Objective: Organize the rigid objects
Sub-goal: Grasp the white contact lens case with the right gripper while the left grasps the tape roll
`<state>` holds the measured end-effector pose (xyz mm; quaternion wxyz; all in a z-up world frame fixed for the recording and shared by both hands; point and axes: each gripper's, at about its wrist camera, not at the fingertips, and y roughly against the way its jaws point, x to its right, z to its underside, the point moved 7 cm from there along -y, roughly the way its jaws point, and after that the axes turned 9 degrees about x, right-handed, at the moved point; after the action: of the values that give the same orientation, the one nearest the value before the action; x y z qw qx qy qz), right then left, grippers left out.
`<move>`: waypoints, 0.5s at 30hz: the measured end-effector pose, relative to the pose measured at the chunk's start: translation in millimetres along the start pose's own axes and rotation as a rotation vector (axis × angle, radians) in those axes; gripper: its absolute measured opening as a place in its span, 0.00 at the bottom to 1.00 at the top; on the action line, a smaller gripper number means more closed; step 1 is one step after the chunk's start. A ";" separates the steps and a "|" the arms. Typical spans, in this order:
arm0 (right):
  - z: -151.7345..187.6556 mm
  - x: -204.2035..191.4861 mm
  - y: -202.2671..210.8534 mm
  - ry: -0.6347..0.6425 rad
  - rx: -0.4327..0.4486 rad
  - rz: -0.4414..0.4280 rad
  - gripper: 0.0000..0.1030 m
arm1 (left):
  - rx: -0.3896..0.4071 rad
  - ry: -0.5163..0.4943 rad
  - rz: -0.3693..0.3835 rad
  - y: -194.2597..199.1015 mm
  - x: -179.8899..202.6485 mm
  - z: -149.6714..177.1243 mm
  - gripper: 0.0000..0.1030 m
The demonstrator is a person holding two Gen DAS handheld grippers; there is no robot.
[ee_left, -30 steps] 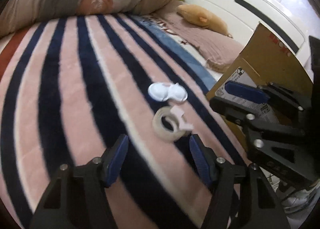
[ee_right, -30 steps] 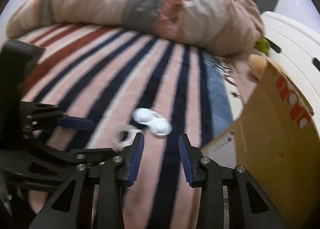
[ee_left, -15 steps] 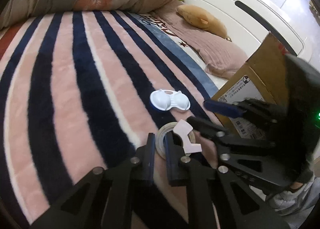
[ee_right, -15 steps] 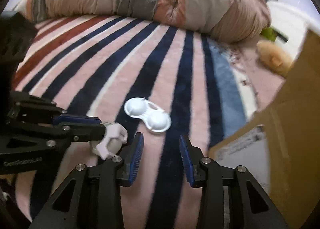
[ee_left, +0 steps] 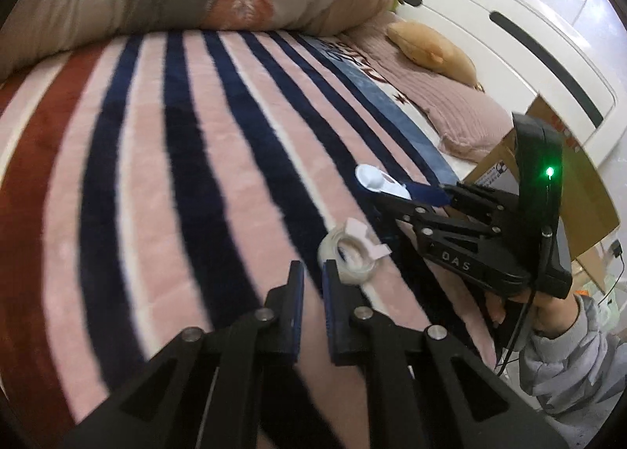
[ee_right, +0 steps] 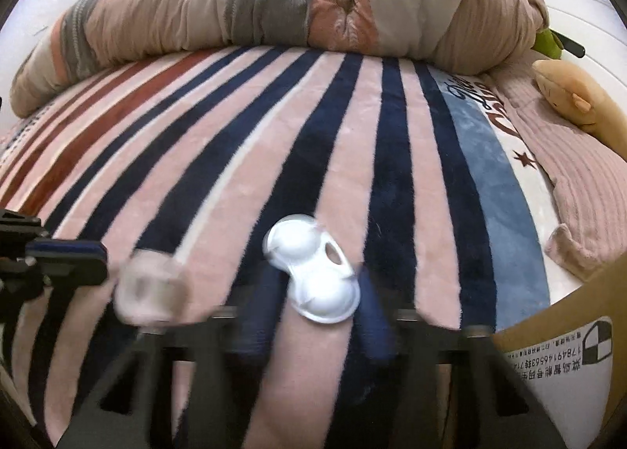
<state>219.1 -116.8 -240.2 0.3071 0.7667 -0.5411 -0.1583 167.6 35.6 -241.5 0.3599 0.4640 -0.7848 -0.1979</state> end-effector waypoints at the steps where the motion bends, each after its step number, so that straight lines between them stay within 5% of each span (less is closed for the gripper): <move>1: -0.3 -2.2 3.8 0.002 0.006 -0.010 0.25 | 0.011 0.004 -0.001 5.6 -1.9 -0.1 0.10; 5: 5.3 -10.3 15.8 0.015 -0.009 -0.024 0.25 | 0.024 -0.020 0.001 4.9 4.4 2.8 0.50; 9: 17.1 -12.4 23.5 0.059 -0.034 0.054 0.25 | -0.007 -0.050 0.038 -18.6 21.3 5.8 0.50; 15: 23.2 -11.9 26.2 0.054 -0.035 0.051 0.25 | 0.013 -0.085 0.000 -42.0 28.0 2.9 0.48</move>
<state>182.2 -118.7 -242.0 0.3389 0.7512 -0.5491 -0.1389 181.3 -9.5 -259.8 0.3232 0.4578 -0.8006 -0.2121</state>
